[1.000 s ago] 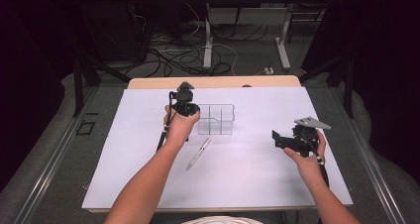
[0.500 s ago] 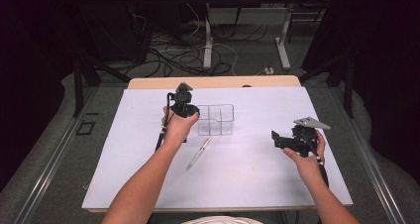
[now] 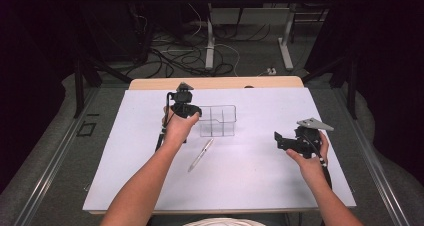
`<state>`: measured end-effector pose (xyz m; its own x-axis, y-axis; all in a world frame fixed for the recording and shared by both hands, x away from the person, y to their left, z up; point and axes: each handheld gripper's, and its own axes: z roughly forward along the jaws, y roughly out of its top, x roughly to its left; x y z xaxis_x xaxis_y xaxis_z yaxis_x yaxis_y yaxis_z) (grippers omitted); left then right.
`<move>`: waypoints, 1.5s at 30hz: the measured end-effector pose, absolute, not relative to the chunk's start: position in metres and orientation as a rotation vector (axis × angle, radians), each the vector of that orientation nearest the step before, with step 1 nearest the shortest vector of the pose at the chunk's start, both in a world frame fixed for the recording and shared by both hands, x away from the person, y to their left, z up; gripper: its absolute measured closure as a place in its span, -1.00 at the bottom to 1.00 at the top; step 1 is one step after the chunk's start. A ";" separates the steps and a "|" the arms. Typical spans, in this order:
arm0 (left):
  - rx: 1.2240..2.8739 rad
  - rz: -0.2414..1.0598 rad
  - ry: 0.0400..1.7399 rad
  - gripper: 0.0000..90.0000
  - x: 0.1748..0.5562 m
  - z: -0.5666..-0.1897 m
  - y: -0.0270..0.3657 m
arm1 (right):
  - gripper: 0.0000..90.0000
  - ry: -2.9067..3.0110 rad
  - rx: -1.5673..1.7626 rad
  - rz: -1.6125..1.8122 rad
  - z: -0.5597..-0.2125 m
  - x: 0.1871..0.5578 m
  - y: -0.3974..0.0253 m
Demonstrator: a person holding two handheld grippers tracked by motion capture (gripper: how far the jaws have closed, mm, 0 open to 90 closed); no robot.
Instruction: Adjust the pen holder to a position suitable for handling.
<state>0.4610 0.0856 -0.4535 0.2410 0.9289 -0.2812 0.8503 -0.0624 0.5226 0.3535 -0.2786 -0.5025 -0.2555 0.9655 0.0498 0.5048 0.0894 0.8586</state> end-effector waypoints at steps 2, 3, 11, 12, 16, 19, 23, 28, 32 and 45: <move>1.919 0.167 1.614 0.65 0.460 -0.453 0.087 | -0.90 1.822 1.444 1.083 -0.502 0.354 -0.279; 1.912 0.170 1.610 0.63 0.460 -0.453 0.088 | -0.90 1.822 1.444 1.083 -0.502 0.353 -0.279; 1.897 0.209 1.531 0.46 0.456 -0.452 0.098 | -0.90 1.821 1.446 1.081 -0.502 0.354 -0.278; 1.894 0.211 1.522 0.44 0.456 -0.452 0.100 | -0.90 1.821 1.444 1.081 -0.502 0.354 -0.278; 1.893 0.244 1.460 0.29 0.452 -0.450 0.106 | -0.90 1.822 1.443 1.080 -0.502 0.354 -0.279; 1.897 0.250 1.420 0.20 0.449 -0.449 0.109 | -0.90 1.822 1.444 1.080 -0.502 0.354 -0.279; 1.910 0.286 1.378 0.10 0.443 -0.450 0.111 | -0.90 1.811 1.440 1.079 -0.502 0.354 -0.278; 1.935 0.303 1.329 -0.05 0.436 -0.450 0.114 | -0.90 1.824 1.439 1.077 -0.502 0.354 -0.279; 1.942 0.315 1.288 -0.12 0.429 -0.450 0.117 | -0.89 1.824 1.442 1.071 -0.501 0.353 -0.278; 1.945 0.380 1.146 -0.39 0.408 -0.452 0.135 | -0.89 1.826 1.436 1.069 -0.501 0.353 -0.278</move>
